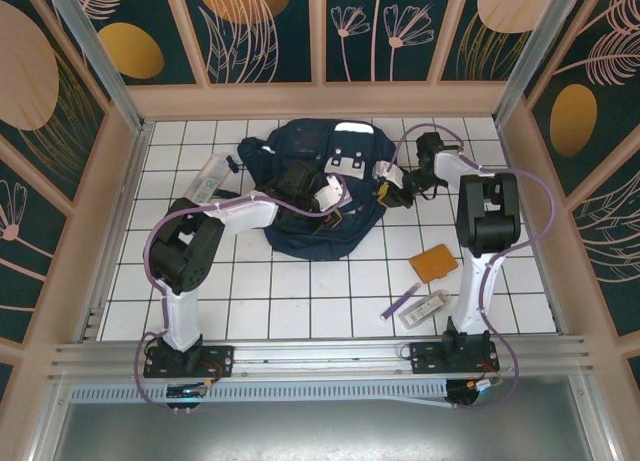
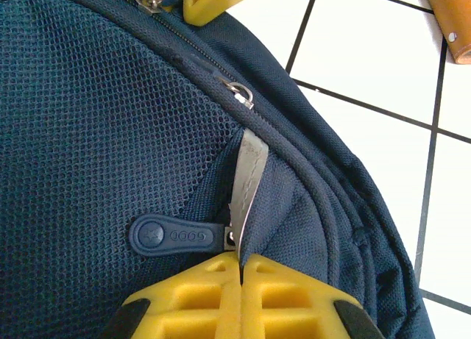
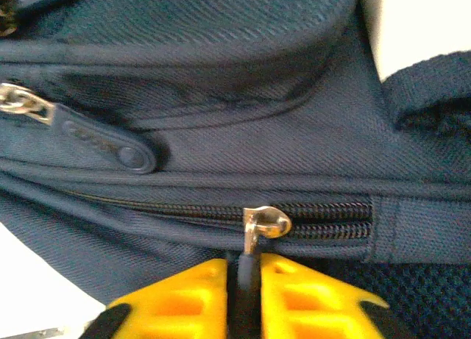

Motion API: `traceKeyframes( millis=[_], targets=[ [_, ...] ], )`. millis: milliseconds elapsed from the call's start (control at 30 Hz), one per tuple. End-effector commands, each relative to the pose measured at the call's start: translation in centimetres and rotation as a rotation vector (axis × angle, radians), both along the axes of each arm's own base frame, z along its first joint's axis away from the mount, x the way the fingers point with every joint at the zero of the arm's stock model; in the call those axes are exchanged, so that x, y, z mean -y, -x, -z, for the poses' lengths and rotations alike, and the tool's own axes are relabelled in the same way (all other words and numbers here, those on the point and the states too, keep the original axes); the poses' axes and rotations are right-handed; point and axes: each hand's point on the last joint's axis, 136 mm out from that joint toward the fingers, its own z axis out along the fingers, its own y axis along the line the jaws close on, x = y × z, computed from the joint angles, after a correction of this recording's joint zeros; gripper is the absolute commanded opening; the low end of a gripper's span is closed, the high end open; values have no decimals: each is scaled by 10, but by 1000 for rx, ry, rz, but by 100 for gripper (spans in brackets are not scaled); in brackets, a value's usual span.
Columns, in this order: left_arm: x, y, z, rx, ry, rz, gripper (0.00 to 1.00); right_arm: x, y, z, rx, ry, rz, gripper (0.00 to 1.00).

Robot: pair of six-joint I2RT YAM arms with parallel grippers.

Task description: Pack books, pencil case, and school supplies into a backpack

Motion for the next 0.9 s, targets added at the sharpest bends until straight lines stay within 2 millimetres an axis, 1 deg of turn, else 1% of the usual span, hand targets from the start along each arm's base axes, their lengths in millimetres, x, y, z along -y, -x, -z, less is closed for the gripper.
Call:
traceKeyframes(
  millis=[0, 67, 167, 267, 367, 467, 567, 667, 800, 867],
  targets=[
    [5, 6, -17, -6, 53, 22, 0, -9, 21, -26, -3, -34, -32, 8],
    [5, 4, -17, -5, 53, 15, 0, -8, 22, -33, 16, -34, -32, 6],
    [6, 2, -19, -3, 60, 5, 0, -8, 25, -39, 45, -38, -28, 0],
    [8, -1, -20, -5, 68, -12, 0, -8, 29, -36, 47, -23, -28, 0],
    [8, -6, -19, -20, 59, -37, 0, -9, 36, -29, 63, 21, -26, 0],
    [9, -9, -20, -26, 64, -55, 0, -9, 45, -27, 55, 23, -29, 0],
    [10, -13, -24, -31, 87, -73, 0, -13, 58, -25, 60, 33, -51, 0],
    [14, -18, -28, -43, 106, -89, 0, -23, 72, -26, 72, 37, -78, 0],
    [21, -25, -35, -59, 156, -120, 0, -34, 94, -22, 35, 19, -110, 0],
    [24, -29, -41, -63, 186, -141, 0, -43, 106, -23, 23, -4, -130, 0]
  ],
)
